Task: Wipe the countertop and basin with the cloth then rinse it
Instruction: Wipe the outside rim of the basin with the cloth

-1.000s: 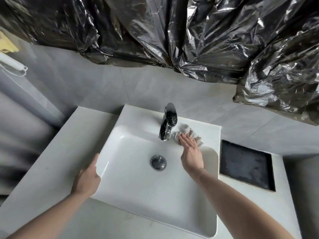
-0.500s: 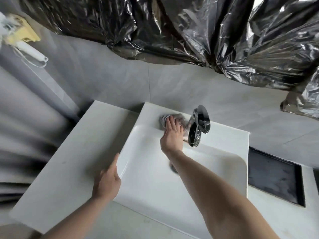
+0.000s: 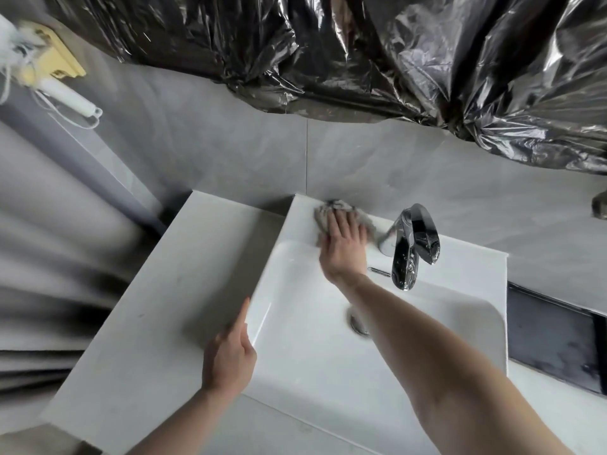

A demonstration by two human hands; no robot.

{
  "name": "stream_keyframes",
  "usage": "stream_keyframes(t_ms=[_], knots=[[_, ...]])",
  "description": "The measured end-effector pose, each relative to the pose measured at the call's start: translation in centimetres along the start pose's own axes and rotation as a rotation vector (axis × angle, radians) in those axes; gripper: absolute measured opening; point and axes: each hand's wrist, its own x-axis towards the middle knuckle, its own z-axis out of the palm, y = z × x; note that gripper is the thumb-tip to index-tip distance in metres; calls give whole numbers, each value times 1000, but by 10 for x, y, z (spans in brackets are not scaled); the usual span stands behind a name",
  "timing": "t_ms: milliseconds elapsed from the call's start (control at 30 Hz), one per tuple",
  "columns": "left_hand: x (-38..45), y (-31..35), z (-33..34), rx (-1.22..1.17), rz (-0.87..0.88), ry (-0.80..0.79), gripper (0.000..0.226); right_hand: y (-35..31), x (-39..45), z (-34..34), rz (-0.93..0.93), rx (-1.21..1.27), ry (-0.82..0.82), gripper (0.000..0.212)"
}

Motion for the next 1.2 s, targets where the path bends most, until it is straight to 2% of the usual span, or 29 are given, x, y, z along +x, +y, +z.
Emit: stream_keyframes(t_ms=[133, 200, 267, 400, 467, 567, 733, 800, 933, 1100, 1200], knots=[[-1, 3, 0, -8, -11, 2, 59, 8, -18, 0, 73, 10, 107, 53], [-1, 5, -3, -12, -19, -12, 58, 3, -31, 0, -4, 6, 91, 58], [-2, 6, -3, -16, -19, -29, 57, 13, -46, -6, -121, -11, 22, 71], [-3, 5, -3, -9, -24, -43, 58, 72, -73, -28, -194, -13, -111, 89], [-3, 6, -3, -13, -28, -52, 58, 99, -91, -46, -225, -51, -101, 95], [-3, 6, -2, -8, -54, -73, 58, 138, -118, -73, -252, -108, -73, 88], [-4, 0, 3, -7, -71, -84, 58, 226, -135, -123, 129, -64, 4, 77], [-3, 0, 3, -6, -78, -97, 57, 246, -141, -140, 219, -30, 15, 74], [-4, 1, 2, 16, -97, -107, 57, 242, -171, -144, 296, 54, 63, 76], [-4, 7, -2, 60, -128, -134, 58, 227, -236, -118, 236, 130, 101, 76], [-3, 10, -4, 75, -144, -143, 59, 221, -266, -114, 261, 180, 107, 70]])
